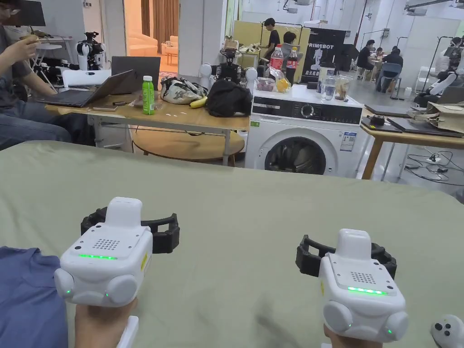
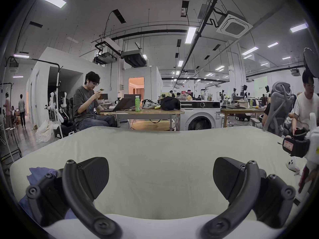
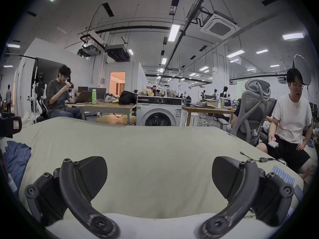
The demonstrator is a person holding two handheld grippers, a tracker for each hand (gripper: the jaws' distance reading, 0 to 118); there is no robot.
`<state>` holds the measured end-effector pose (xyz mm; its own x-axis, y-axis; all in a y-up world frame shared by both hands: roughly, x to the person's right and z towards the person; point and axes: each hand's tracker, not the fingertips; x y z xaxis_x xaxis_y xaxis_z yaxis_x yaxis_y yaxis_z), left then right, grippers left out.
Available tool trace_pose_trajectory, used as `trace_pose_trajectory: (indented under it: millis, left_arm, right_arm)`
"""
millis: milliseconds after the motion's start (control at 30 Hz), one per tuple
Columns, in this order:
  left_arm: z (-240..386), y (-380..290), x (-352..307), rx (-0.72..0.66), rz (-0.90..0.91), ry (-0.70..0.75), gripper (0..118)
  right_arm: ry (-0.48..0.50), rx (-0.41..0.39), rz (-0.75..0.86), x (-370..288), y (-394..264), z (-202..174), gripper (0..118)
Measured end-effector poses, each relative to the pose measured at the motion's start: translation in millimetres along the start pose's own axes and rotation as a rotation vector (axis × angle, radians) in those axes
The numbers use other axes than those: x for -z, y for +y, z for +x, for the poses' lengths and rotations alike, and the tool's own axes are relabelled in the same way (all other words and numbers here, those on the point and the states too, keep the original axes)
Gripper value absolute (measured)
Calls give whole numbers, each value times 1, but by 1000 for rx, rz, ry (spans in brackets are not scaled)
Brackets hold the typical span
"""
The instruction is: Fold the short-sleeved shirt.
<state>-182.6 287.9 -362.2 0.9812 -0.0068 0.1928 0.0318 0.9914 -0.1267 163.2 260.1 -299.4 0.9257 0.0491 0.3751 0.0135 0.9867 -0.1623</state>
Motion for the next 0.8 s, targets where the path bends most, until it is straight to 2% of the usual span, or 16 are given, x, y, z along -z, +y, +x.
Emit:
trace_pose_trajectory:
  millis: [133, 167, 233, 267, 300, 367, 400, 433, 567, 700, 800]
  left_arm:
    - [-1, 2, -3, -22, 20, -15, 109]
    - [0, 3, -4, -21, 23, -13, 102]
    - [0, 4, -5, -16, 29, -20, 68]
    - [1, 4, -5, -10, 31, -23, 48]
    - [2, 4, -5, -1, 31, -23, 27]
    - [4, 5, -10, 16, 41, -14, 11]
    - [4, 5, -12, 16, 51, -22, 3]
    - [5, 5, -13, 23, 55, -18, 0]
    - [4, 7, -10, 29, 45, -21, 0]
    - [-1, 8, -9, 25, 8, 2, 0]
    - [-10, 11, -10, 23, -35, 27, 0]
  right_arm:
    - [7, 27, 34, -5, 4, -1, 115]
    - [8, 29, 55, -8, 5, -1, 105]
    - [-5, 10, 62, -8, 8, -4, 51]
    - [-17, 3, 53, -8, 10, -4, 28]
    - [-15, 9, 54, -8, 11, -4, 11]
    - [12, 41, 78, -10, 11, -2, 3]
    - [10, 33, 81, -12, 11, -2, 0]
    - [1, 20, 93, -14, 12, -4, 0]
    - [9, 12, 94, -20, 16, -6, 0]
    - [10, 56, 56, -18, 16, -3, 0]
    - [12, 35, 37, -17, 16, -8, 0]
